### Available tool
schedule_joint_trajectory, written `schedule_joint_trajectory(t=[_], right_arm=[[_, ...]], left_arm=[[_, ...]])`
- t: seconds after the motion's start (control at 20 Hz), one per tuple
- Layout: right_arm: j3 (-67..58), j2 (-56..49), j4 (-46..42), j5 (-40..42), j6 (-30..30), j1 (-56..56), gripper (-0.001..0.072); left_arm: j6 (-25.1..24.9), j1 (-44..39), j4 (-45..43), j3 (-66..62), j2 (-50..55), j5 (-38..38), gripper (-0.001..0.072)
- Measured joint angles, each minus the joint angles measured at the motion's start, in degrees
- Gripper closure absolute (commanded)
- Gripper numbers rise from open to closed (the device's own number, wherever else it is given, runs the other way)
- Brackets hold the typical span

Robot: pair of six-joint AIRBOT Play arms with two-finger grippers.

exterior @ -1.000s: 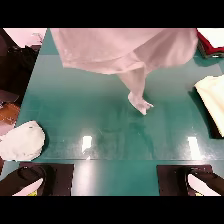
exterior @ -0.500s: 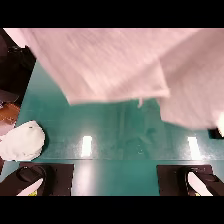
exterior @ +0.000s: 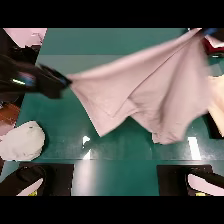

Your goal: Fold the shirts.

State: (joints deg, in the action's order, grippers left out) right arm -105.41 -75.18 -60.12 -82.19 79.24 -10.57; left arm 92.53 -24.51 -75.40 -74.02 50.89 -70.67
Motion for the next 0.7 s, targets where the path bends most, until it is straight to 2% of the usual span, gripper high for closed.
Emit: schedule_joint_trajectory(t=[0.1, 0.25, 0.5, 0.55, 0.6, 0.65, 0.7], right_arm=[[3.5, -6.4, 0.0, 1.0, 0.2, -3.2, 0.0705], [5.9, -15.0, -0.1, 5.9, 0.5, -6.1, 0.0704], [1.7, -24.6, 0.0, 14.5, 0.6, -7.7, 0.0699], [0.2, -25.9, 0.0, 15.9, 0.6, -7.8, 0.0685], [-1.6, -27.0, 0.0, 17.1, 0.6, -7.8, 0.05], [-3.3, -27.9, 0.0, 18.1, 0.6, -7.8, 0.0274], [-4.7, -28.6, 0.0, 18.7, 0.6, -7.7, 0.0227]], left_arm=[[0.9, 2.1, -2.5, 10.3, 1.9, 6.4, 0.0685], [1.2, 7.1, -3.8, 18.1, 7.2, 15.0, 0.0684], [-3.6, 14.0, 0.7, 17.9, 17.4, 25.1, 0.0683], [-4.4, 14.6, 1.7, 17.0, 18.9, 26.2, 0.0648], [-5.1, 15.0, 2.6, 16.1, 20.3, 27.1, 0.0348], [-5.5, 15.3, 3.4, 15.2, 21.2, 28.0, 0.0029], [-5.9, 15.6, 3.9, 14.3, 21.9, 28.7, 0.0047]])
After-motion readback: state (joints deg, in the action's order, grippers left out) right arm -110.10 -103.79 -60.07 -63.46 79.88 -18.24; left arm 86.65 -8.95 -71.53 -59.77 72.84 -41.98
